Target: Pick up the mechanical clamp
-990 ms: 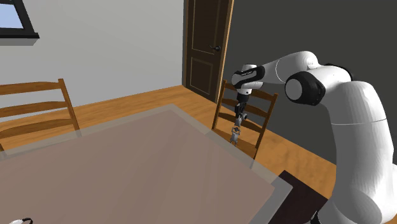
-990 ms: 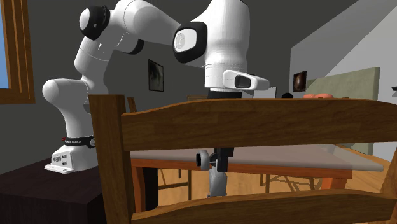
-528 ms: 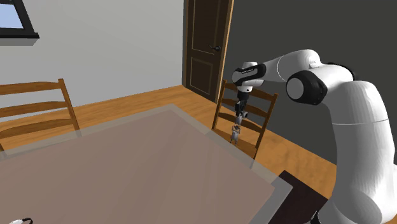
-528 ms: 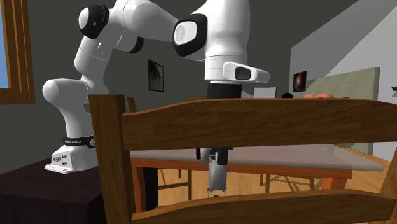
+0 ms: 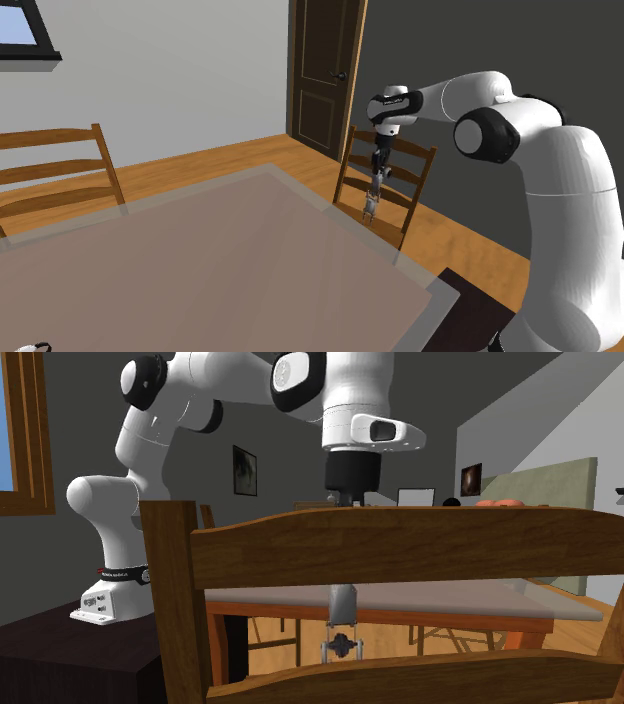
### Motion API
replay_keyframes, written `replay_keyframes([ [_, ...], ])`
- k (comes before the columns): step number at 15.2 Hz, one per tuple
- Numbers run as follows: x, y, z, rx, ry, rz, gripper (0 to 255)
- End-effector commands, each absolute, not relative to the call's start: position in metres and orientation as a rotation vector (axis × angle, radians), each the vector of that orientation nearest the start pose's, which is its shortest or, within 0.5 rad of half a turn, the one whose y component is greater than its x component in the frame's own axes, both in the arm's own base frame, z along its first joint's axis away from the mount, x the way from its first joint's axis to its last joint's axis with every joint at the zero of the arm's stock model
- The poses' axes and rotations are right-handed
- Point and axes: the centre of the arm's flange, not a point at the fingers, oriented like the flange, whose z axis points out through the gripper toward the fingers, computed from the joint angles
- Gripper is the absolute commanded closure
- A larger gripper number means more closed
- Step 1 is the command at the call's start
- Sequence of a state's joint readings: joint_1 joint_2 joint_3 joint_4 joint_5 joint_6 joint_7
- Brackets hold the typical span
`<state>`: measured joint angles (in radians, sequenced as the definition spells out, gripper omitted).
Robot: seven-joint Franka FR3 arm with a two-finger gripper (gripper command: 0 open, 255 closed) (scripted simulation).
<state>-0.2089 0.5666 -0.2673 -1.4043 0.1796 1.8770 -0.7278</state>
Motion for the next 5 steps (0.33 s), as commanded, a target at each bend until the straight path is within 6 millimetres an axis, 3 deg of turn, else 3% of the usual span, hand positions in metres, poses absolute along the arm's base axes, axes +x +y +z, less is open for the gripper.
replay_keyframes([
  [1, 0.645, -0.278, 0.389, -3.059, -0.347, 0.071, 255],
  [5, 0.645, -0.278, 0.4, -3.059, -0.347, 0.071, 255],
])
